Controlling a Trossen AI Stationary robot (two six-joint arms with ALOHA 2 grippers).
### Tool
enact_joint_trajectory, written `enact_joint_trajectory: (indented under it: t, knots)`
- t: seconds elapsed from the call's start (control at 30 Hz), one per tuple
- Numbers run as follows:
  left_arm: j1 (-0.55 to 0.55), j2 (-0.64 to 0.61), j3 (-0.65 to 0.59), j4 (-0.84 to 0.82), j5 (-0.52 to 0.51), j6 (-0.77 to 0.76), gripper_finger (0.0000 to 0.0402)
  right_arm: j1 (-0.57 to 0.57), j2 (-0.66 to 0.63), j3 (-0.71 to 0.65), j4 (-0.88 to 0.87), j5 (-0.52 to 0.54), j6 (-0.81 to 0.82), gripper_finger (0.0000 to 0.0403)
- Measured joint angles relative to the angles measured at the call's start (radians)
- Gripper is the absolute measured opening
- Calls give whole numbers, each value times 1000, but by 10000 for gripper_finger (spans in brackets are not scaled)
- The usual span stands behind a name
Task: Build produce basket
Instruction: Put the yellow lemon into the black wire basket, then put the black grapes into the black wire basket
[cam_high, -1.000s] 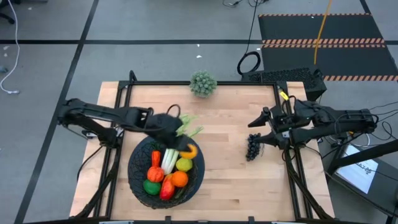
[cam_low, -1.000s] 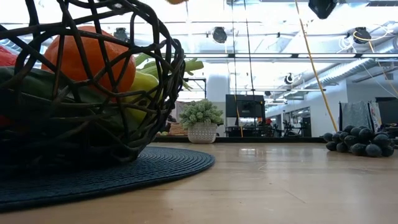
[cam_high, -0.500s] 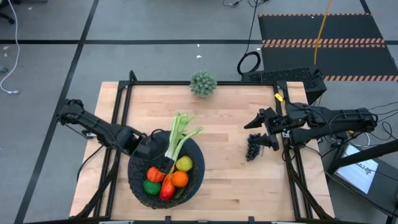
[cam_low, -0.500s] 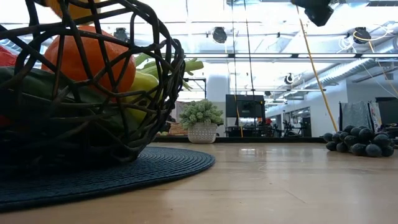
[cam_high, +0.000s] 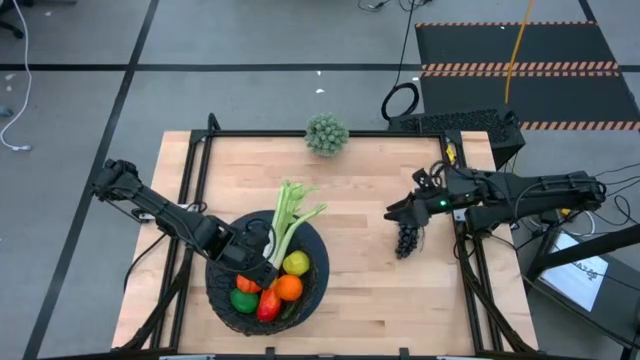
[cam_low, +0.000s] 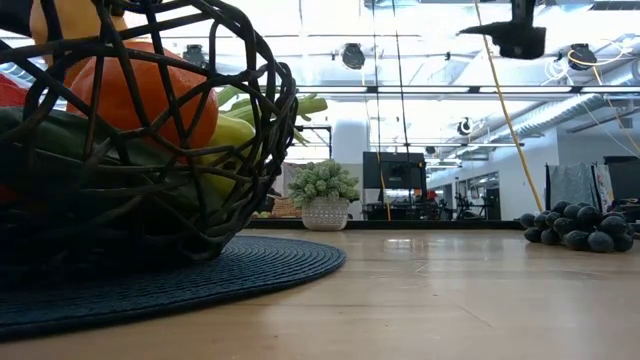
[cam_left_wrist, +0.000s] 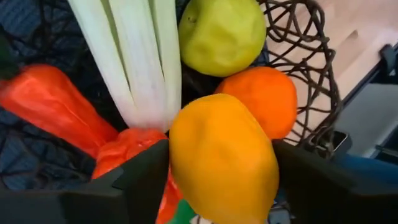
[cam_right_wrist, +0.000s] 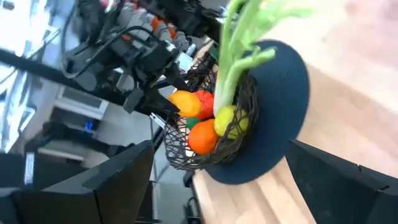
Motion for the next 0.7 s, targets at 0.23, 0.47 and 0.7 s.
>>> enact_joint_trajectory:
  t: [0.23, 0.47, 0.7]
  knots:
    - [23, -3, 0, -1, 4, 79, 348, 0, 20, 0, -232, 1, 228, 357]
    - [33, -36, 4, 12, 1, 115, 351, 1, 4, 0, -378, -30, 304, 357]
    - [32, -57, 4, 10, -42, 94, 305, 0, 5, 0, -741, -58, 242, 357]
